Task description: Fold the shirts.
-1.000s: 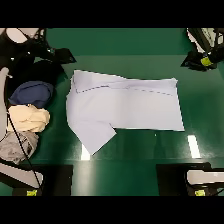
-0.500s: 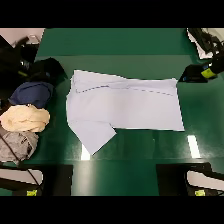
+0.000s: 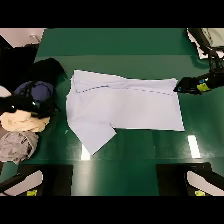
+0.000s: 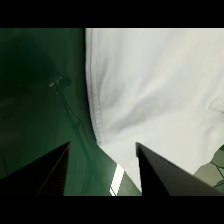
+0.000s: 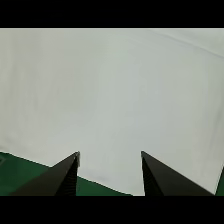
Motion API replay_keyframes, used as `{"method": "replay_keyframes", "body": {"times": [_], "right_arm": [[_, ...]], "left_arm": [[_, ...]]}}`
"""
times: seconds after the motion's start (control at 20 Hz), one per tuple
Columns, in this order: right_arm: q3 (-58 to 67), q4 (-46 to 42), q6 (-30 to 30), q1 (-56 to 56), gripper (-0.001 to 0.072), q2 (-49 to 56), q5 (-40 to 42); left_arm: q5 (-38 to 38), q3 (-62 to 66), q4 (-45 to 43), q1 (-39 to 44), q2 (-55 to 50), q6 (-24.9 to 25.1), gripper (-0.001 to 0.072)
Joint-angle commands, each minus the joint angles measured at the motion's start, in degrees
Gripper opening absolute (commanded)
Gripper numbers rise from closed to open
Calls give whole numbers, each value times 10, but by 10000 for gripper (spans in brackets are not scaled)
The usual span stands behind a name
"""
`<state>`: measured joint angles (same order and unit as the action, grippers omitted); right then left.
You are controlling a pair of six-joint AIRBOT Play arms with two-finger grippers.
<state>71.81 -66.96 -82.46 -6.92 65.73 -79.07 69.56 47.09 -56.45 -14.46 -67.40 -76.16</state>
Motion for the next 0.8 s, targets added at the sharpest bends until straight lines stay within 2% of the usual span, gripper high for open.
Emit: {"method": "replay_keyframes", "body": {"times": [0.0, 0.15, 0.25, 0.4, 0.75], "right_arm": [[-11, 33, 0, 1, 435, -8, 11], [-11, 45, 0, 1, 436, -8, 9], [-11, 45, 0, 1, 436, -8, 9], [-11, 45, 0, 1, 436, -8, 9], [-12, 43, 0, 0, 436, -8, 2]], "left_arm": [[-43, -99, 6, 0, 27, 13, 481], [-94, -142, 29, 0, 27, 21, 481], [-103, -147, 57, 0, 26, 47, 481], [-111, -147, 74, 3, 26, 47, 481], [-161, -147, 58, 115, 26, 33, 480]]}}
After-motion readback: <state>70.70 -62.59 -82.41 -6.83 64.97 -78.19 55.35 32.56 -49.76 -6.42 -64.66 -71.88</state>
